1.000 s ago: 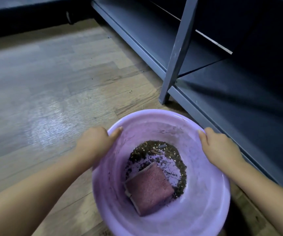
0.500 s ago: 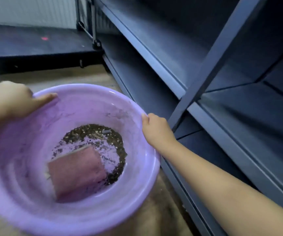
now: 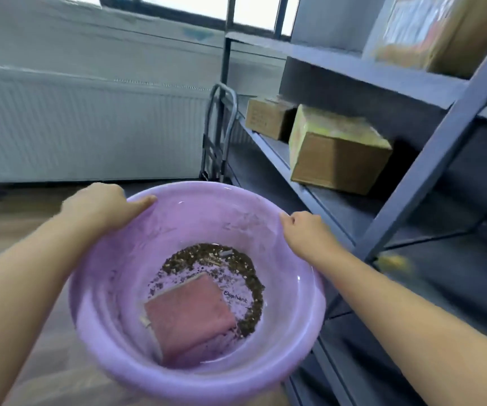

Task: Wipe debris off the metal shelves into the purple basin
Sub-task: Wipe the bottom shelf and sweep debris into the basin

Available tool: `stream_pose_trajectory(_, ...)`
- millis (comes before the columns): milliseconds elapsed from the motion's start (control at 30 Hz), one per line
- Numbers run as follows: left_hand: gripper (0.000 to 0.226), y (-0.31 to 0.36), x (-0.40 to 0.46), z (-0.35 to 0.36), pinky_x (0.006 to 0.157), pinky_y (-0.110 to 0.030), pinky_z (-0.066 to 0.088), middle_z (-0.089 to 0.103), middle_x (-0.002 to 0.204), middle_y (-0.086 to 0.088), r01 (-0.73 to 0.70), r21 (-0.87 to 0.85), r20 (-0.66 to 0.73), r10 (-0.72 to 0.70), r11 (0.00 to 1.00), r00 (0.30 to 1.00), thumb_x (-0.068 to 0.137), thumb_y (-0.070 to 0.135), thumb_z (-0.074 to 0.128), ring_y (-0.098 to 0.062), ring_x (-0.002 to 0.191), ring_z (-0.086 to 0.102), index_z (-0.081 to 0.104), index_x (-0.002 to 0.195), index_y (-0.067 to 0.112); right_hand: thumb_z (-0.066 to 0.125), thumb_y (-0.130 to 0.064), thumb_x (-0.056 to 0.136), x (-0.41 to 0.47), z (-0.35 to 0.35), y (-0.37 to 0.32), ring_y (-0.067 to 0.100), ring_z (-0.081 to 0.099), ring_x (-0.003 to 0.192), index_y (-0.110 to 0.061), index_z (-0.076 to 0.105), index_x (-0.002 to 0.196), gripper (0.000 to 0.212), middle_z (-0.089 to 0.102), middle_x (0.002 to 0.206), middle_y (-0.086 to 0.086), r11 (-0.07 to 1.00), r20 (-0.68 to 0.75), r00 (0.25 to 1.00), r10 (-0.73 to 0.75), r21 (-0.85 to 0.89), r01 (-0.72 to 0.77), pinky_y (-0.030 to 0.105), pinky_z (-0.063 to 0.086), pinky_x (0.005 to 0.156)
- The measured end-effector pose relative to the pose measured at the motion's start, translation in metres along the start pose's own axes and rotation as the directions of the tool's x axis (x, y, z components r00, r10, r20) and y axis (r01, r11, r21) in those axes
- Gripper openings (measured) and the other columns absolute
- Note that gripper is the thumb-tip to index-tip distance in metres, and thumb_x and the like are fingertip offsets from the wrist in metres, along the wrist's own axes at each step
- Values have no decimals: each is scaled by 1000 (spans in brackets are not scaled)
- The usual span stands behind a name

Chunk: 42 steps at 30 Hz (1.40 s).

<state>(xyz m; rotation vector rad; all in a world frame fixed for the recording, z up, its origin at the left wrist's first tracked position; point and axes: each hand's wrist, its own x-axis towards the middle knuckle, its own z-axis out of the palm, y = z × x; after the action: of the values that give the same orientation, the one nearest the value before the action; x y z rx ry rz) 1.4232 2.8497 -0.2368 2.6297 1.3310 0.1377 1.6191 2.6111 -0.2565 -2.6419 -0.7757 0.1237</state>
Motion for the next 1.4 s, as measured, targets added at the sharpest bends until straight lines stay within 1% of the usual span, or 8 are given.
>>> stream_pose_trajectory(100, 65, 12, -22, -83, 66, -32, 40, 47, 65, -5, -5, -49, 6, 5, 999, 1000, 87, 69, 42, -29, 76, 51, 52, 62, 10, 28, -39, 100, -17, -80, -30, 36, 56, 100, -4, 60, 102, 47, 60, 110, 19, 1000, -34, 999, 3, -22, -3, 39, 46, 84)
stream_pose_trajectory(233, 62, 38, -64, -185, 70, -34, 42, 52, 69, -9, -29, -148, 48, 37, 989, 998, 88, 65, 45, -31, 79, 51, 51, 60, 9, 29, -40, 100, -55, -191, -58, 20, 52, 71, -9, 60, 97, 44, 59, 91, 9, 996, -54, 997, 61, -54, -64, 30, 41, 64)
stream_pose_trajectory(467, 58, 83, -113, -280, 67, -32, 41, 58, 90, -15, -57, -338, 166, 119, 940, 979, 88, 59, 53, -30, 79, 55, 56, 82, 1, 34, -36, 99, -123, -317, -58, 33, 57, 100, -5, 56, 119, 43, 57, 118, 18, 981, -72, 982, 173, -77, -178, 37, 48, 82)
stream_pose_trajectory(700, 34, 131, -143, -307, 62, -31, 49, 71, 87, -10, -147, -650, 341, 458, 746, 821, 94, 41, 54, -26, 73, 67, 67, 100, 9, 30, -35, 99, -214, -368, -15, 28, 52, 80, -8, 52, 85, 38, 58, 93, 13, 923, -219, 907, 359, -58, -379, 31, 39, 66)
stream_pose_trajectory(800, 33, 166, -160, -310, 56, -29, 47, 72, 74, -6, -227, -677, 346, 575, 700, 741, 94, 39, 57, -23, 66, 67, 69, 94, 8, 30, -36, 100, -263, -382, 4, 28, 50, 81, -9, 50, 77, 41, 61, 100, 15, 881, -275, 852, 446, -36, -472, 31, 38, 69)
stream_pose_trajectory(933, 33, 223, -202, -308, 79, -40, 53, 73, 92, -12, -192, -771, 373, 675, 607, 636, 91, 38, 62, -31, 88, 67, 68, 104, 8, 29, -35, 102, -340, -414, 26, 32, 52, 95, 0, 59, 98, 46, 59, 108, 17, 779, -293, 742, 604, 20, -627, 28, 37, 74)
stream_pose_trajectory(1133, 30, 307, -299, -292, 65, -33, 51, 69, 88, -12, -248, -845, 328, 824, 475, 462, 92, 33, 61, -27, 77, 65, 66, 104, 6, 29, -33, 102, -450, -461, 76, 31, 53, 106, 0, 60, 111, 46, 58, 119, 16, 603, -330, 548, 769, 89, -793, 28, 38, 78)
stream_pose_trajectory(1400, 34, 418, -403, -266, 78, -37, 53, 71, 91, -12, -161, -898, 343, 880, 410, 328, 89, 33, 66, -29, 80, 66, 68, 103, 3, 45, -44, 96, -556, -511, 163, 19, 55, 69, -8, 54, 99, 37, 57, 96, 7, 482, -312, 374, 874, 444, -756, 26, 38, 52)
